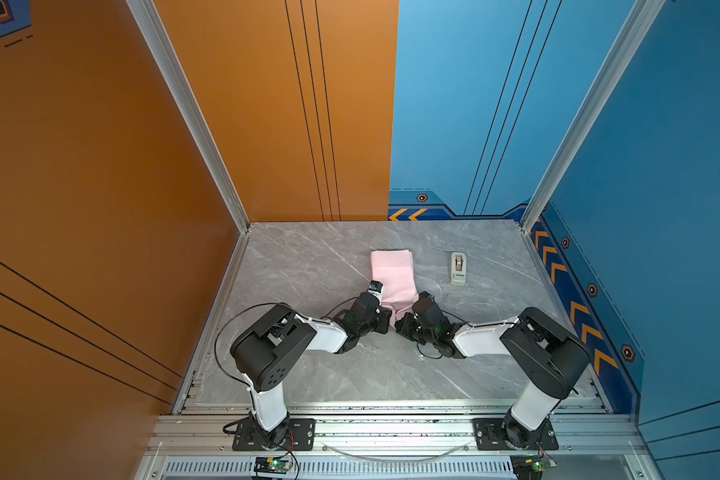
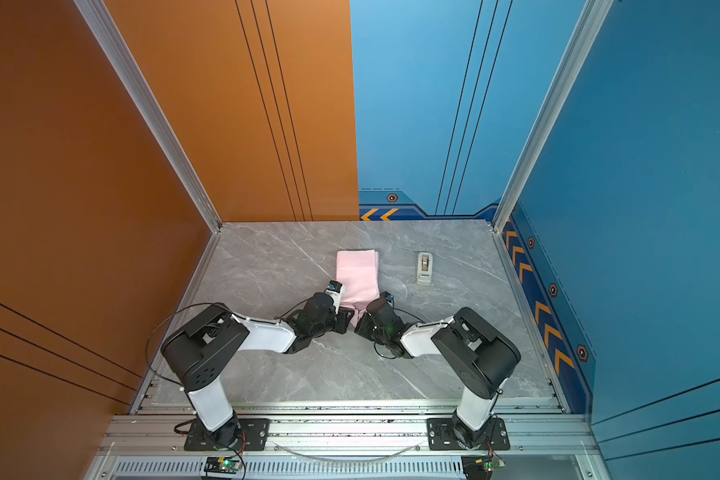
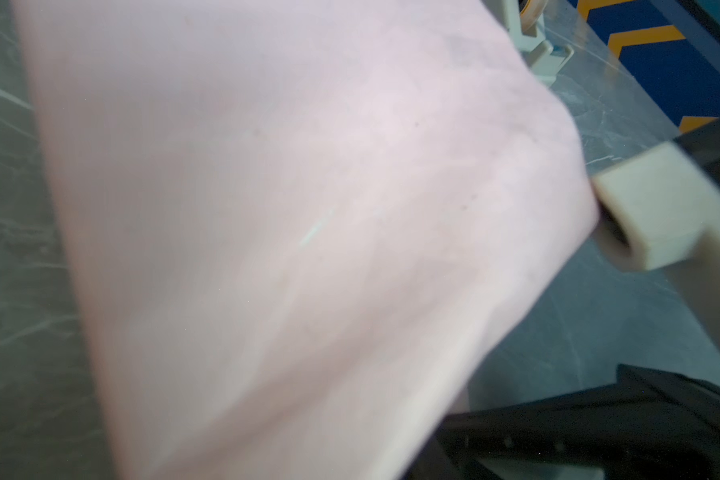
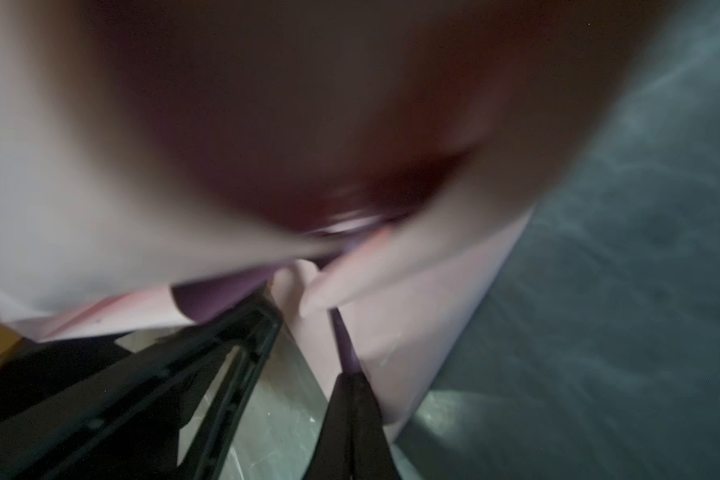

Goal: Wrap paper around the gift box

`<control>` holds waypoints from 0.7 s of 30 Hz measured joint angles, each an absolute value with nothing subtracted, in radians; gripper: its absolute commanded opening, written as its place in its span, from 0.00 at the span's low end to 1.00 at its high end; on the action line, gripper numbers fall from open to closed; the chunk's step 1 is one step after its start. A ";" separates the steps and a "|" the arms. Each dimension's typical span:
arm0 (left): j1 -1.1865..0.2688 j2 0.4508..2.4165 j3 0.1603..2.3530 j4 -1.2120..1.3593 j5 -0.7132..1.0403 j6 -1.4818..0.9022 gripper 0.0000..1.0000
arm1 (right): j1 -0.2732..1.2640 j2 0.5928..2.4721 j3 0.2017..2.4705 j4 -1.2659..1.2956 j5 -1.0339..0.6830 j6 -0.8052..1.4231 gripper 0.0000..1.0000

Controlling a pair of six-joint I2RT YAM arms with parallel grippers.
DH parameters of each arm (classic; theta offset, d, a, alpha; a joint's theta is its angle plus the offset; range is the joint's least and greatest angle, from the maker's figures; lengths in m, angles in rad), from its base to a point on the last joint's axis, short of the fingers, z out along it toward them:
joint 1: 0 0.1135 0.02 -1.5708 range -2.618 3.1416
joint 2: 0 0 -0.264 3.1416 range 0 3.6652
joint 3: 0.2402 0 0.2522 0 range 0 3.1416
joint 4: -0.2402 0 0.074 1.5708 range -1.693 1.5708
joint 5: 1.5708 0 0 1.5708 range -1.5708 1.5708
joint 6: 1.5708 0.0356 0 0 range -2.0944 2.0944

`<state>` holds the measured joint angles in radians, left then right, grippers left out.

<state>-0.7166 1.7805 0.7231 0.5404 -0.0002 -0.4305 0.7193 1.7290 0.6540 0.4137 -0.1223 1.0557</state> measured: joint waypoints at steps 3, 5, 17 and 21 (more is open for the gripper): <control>-0.714 1.744 0.722 0.515 0.009 -0.417 0.41 | 0.719 1.730 0.664 0.397 -0.122 1.055 0.04; -0.712 1.703 0.720 0.486 0.012 -0.403 0.45 | 0.716 1.730 0.667 0.392 -0.122 1.055 0.03; -0.654 1.422 0.742 0.214 0.073 -0.195 0.65 | 0.713 1.732 0.682 0.366 -0.125 1.051 0.03; -0.616 1.377 0.809 0.094 0.109 0.042 0.75 | 0.713 1.732 0.683 0.366 -0.126 1.048 0.03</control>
<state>-0.6163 1.3773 0.8089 0.0937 0.1093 0.0422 0.7132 1.7321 0.6827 0.3656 -0.1257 1.0481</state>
